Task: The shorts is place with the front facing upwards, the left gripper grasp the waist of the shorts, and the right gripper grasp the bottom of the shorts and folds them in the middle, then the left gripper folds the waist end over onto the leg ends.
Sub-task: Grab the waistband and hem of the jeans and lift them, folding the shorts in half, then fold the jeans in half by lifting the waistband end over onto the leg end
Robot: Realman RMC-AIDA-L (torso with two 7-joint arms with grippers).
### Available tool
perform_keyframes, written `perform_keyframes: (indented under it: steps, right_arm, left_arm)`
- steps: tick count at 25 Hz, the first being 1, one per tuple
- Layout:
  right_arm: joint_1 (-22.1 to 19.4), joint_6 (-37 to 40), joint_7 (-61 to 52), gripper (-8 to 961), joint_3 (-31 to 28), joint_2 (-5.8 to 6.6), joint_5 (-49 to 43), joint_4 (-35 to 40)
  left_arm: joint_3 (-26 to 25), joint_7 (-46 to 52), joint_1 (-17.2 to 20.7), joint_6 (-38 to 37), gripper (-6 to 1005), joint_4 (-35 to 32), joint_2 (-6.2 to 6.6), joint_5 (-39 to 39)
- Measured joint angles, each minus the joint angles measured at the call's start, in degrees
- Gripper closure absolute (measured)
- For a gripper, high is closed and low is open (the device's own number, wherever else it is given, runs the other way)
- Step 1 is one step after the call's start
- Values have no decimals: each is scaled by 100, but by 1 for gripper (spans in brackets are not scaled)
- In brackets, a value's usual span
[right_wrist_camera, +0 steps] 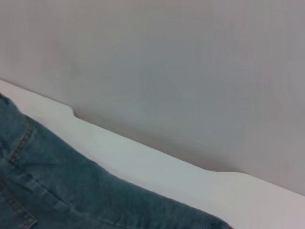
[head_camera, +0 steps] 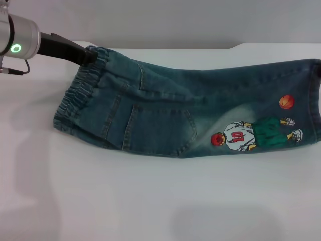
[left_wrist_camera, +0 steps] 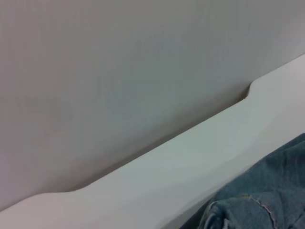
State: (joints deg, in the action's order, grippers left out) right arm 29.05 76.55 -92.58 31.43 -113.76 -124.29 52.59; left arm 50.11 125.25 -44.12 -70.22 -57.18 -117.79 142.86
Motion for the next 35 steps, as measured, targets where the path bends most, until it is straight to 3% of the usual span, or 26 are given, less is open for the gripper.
perform_keyframes:
  steps: [11,17,20,25,28,30,35]
  right_arm:
    - [21,-527,-86,843,107,-11,-60,-268]
    - [31,-791,-195,838,161,-101,-242,-248]
    - [32,-797,-196,836,161,-107,-250,-244]
    - [31,-804,-195,644,149,-120,-239,-235]
    - [28,-893,-155,577,108,-153,-184,-212]
    - [15,-1010,-146,532,101,-168,-125,-206]
    - [-27,-1101,-90,510,98,-174,43,-206]
  left_arm:
    - [62,37,-45,183,880,100,6,-98]
    - [59,159,-14,415,875,112,6,-75]
    - [60,203,17,488,819,111,5,-74]
    - [60,237,50,555,726,112,2,-63]
    - [60,315,55,567,670,115,5,-59]
    - [60,416,43,493,405,114,32,-25]
    - [59,483,-106,-65,222,63,187,240]
